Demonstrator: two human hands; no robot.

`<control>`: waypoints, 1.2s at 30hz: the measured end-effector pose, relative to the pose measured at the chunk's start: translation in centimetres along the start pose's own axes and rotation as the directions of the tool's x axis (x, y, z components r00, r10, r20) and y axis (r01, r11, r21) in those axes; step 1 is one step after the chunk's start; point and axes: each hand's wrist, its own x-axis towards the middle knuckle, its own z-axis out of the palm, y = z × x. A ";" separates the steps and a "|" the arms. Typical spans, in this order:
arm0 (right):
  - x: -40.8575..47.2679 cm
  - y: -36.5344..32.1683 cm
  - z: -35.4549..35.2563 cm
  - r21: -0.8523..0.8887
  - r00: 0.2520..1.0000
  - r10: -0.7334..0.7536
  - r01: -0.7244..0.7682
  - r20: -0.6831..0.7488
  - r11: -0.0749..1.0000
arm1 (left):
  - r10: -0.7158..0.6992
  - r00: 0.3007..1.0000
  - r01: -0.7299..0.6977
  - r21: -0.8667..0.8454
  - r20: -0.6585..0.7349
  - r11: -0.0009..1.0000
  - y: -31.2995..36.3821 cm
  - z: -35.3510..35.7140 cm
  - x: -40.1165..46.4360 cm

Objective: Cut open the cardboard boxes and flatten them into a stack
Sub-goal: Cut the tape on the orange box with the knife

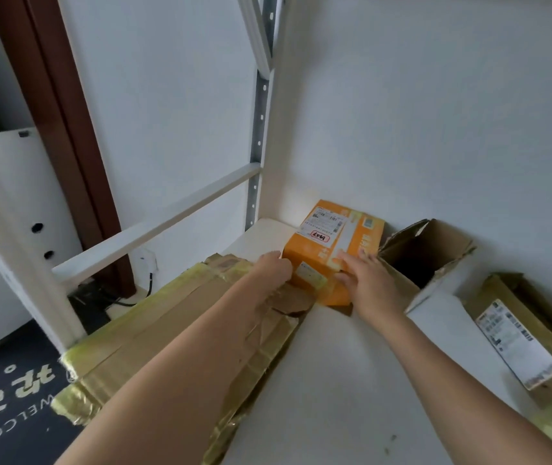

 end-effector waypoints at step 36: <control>-26.5 1.0 -14.2 0.777 0.855 0.329 -0.508 0.401 0.372 | -0.047 0.911 0.179 -0.291 0.409 0.940 1.0 6.8 -21.6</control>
